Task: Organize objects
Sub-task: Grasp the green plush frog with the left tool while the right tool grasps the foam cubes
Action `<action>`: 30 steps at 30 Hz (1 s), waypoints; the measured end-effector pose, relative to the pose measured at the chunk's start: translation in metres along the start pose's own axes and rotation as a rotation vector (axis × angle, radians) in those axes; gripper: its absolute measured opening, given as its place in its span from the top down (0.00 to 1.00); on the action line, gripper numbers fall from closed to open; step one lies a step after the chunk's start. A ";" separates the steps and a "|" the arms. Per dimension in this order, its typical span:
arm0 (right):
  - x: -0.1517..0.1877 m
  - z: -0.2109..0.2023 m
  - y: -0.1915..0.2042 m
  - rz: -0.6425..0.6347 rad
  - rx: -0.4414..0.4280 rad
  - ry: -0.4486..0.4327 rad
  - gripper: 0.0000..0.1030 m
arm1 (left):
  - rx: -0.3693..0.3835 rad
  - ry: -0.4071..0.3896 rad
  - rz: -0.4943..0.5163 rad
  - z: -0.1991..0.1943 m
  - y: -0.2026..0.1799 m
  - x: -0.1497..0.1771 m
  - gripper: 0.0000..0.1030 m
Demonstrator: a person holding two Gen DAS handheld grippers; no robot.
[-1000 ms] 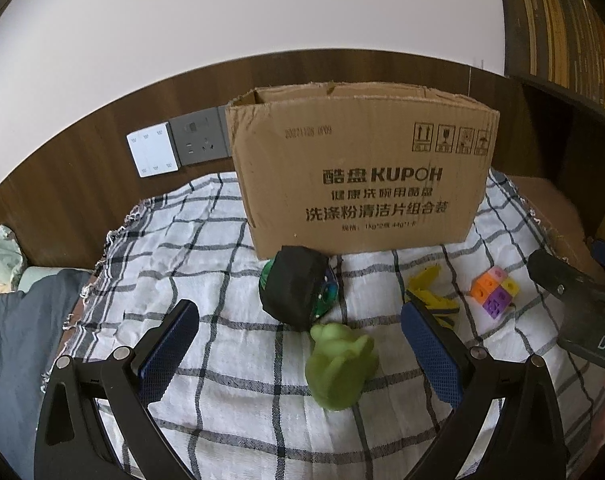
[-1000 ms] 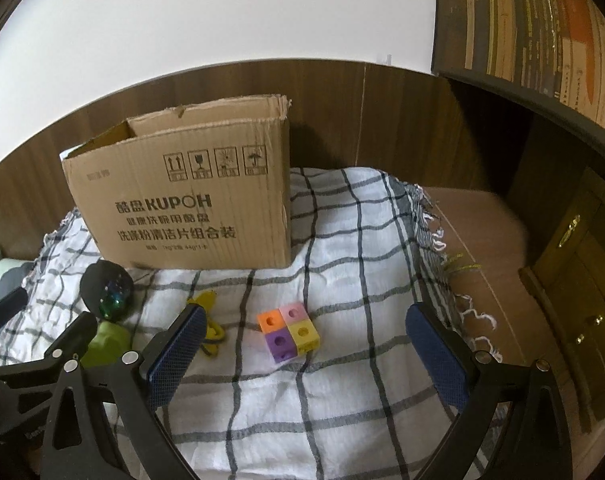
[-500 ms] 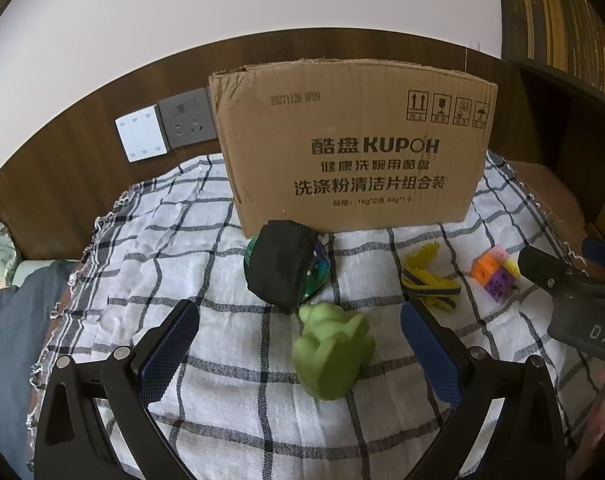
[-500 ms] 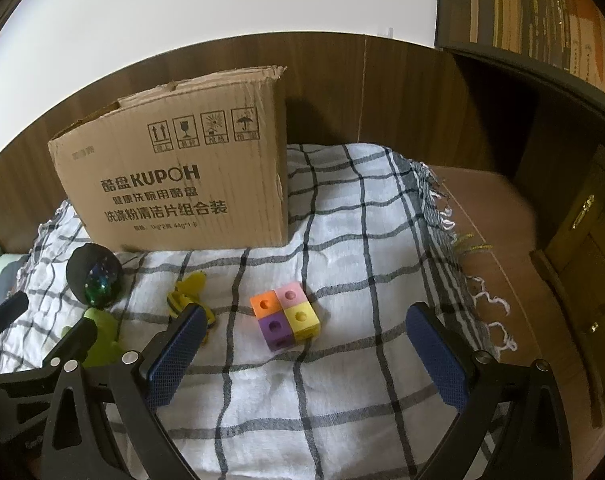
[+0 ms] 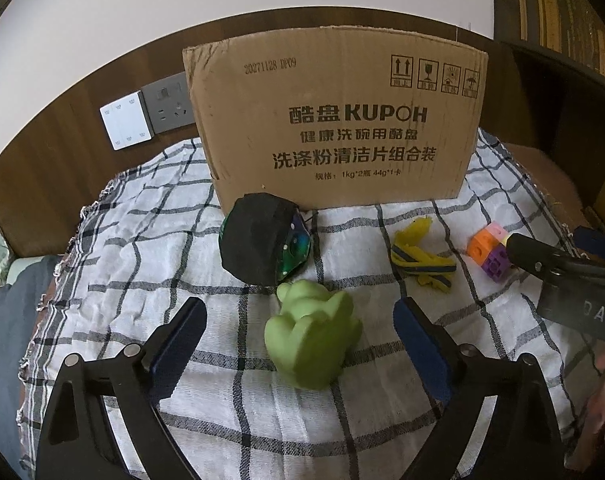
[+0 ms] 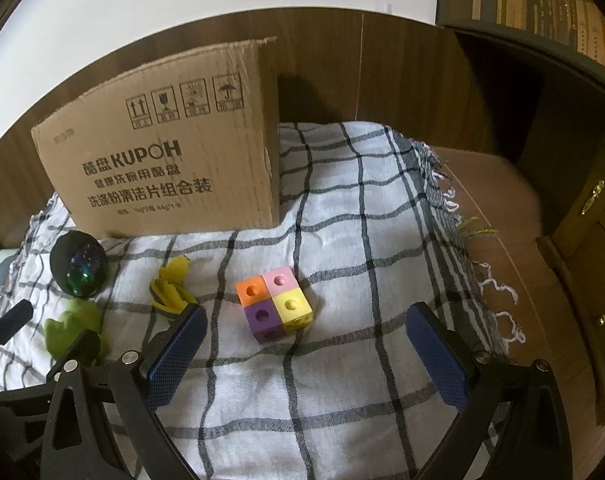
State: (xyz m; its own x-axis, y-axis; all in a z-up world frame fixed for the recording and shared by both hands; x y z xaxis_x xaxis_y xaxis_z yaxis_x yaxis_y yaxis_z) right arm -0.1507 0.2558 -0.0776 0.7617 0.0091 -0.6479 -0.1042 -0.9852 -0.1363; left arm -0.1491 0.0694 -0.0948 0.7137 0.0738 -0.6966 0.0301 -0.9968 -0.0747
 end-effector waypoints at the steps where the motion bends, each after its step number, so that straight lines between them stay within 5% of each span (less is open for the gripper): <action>1: 0.000 0.002 0.000 0.001 -0.001 0.005 0.03 | -0.001 0.003 0.001 0.001 0.000 0.000 0.10; 9: 0.001 0.015 0.005 -0.022 0.005 0.042 0.03 | 0.007 0.041 -0.012 0.011 -0.001 0.007 0.27; 17: 0.001 0.025 0.008 -0.033 0.006 0.057 0.04 | 0.017 0.062 -0.012 0.017 -0.001 0.010 0.31; 30: 0.007 0.038 0.010 -0.014 -0.038 0.087 0.55 | 0.047 0.093 -0.022 0.021 -0.002 0.012 0.54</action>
State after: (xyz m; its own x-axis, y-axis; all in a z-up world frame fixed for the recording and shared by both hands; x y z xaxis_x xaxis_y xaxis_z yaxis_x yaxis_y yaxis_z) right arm -0.1707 0.2524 -0.1122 0.8156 0.0094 -0.5785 -0.0704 -0.9908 -0.1154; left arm -0.1552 0.0732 -0.1185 0.7753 0.0898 -0.6251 0.0148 -0.9921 -0.1242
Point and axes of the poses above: each gripper's, at about its wrist camera, not at the fingertips, and z roughly the way its jaws point, y to its left, x to its underside, the point moved 6 cm from there along z, roughly the way its jaws point, and after that the axes turned 12 degrees about -z, right-handed, at the moved point
